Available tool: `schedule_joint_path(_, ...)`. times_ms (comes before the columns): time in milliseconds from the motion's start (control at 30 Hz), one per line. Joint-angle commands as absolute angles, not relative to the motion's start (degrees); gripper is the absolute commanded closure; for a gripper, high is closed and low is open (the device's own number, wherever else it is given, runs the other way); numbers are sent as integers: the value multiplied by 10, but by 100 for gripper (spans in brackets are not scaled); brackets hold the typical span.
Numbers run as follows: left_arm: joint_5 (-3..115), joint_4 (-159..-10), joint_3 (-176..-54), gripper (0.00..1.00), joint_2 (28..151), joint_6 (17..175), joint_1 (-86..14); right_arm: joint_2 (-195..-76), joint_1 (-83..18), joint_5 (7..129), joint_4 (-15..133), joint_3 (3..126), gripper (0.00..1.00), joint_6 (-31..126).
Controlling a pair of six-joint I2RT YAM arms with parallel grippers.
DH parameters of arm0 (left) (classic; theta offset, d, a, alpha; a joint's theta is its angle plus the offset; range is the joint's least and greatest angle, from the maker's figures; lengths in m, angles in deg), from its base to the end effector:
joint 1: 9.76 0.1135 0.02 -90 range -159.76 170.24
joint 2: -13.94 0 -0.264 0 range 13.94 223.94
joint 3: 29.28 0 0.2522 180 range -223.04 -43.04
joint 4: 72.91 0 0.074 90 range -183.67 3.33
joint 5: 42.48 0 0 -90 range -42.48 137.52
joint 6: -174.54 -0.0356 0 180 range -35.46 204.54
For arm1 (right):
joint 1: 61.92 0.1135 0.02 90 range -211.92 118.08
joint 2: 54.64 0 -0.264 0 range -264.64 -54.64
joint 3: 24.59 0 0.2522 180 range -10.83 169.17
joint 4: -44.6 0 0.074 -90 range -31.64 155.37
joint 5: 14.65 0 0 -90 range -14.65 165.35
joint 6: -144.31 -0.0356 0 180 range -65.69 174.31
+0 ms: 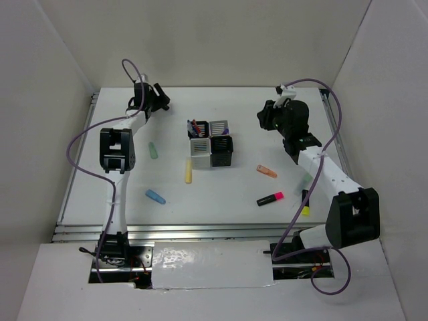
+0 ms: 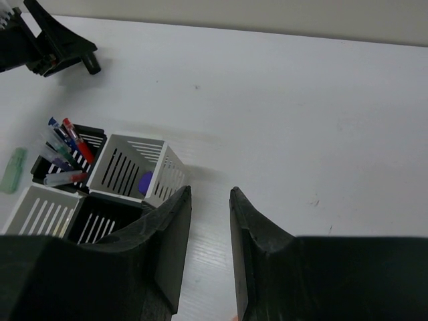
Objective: Sort the stationery into containers
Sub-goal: Move the pen to the center of the board.
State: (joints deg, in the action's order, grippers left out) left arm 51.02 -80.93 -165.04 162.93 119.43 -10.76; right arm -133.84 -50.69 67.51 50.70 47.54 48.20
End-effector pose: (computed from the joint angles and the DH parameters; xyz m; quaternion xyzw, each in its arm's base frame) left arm 0.5937 -0.0125 0.1521 -0.2239 0.7942 -0.1979 0.5291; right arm 0.3200 0.0685 0.3169 -0.0774 0.7790 0.1464 0.6047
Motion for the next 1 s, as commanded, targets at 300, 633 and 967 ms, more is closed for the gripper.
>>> schedule_joint_path(300, 391, -888, -1711, 21, 1632, 1112, -117, -1334, -513, 659, 505, 481, 66, 477)
schedule_joint_path(633, 366, -910, -1710, 19, 1619, 1027, -156, -1335, -514, 656, 504, 474, 66, 477)
schedule_joint_path(967, 300, -931, -1767, 21, 1658, 1008, -184, -1323, -522, 652, 500, 457, 66, 480)
